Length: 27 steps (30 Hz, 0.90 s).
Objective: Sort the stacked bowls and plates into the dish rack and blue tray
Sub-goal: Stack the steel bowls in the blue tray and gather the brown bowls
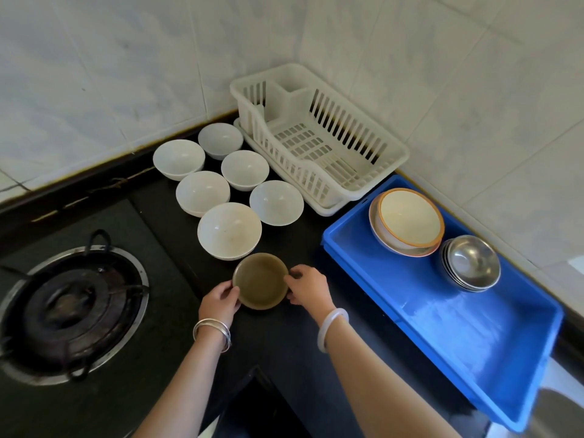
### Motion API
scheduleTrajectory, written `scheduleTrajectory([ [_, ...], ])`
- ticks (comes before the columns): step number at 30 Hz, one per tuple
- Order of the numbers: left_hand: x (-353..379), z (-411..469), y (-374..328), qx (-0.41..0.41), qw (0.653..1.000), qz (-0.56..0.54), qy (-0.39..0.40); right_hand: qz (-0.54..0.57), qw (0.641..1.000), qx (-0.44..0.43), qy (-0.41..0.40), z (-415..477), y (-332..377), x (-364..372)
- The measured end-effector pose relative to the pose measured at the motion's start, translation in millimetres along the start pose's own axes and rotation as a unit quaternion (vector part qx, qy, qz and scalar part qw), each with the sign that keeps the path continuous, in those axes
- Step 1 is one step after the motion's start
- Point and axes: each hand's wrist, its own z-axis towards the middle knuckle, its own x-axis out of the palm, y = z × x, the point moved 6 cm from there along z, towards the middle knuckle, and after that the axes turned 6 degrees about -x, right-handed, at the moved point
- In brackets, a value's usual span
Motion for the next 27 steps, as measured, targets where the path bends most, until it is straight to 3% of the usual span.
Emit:
scheduleTrajectory([
  [2,0.8,-2.0,-0.2,0.004,1.000,0.012,-0.004,0.108,0.993,0.023,0.046,-3.9,-2.9,8.6],
  [5,2.8,-7.1,-5.9,0.042,0.996,0.082,-0.008,0.202,0.978,0.023,0.037,-13.2,-6.7,6.2],
  [9,24.2,-22.3,-24.2,0.100,0.985,0.141,0.019,0.244,0.969,-0.016,-0.019,-28.1,-15.6,-24.6],
  [16,119.7,-69.2,-52.6,0.152,0.969,0.127,0.150,0.329,0.930,-0.015,-0.161,-61.3,-50.5,-115.2],
  [22,224.1,-120.2,-37.9,0.121,0.939,0.120,0.300,0.394,0.875,-0.002,-0.281,-98.0,-108.1,-188.1],
  [27,303.2,-157.7,0.6,0.069,0.919,0.165,0.351,0.437,0.820,0.038,-0.366,-123.1,-175.0,-227.1],
])
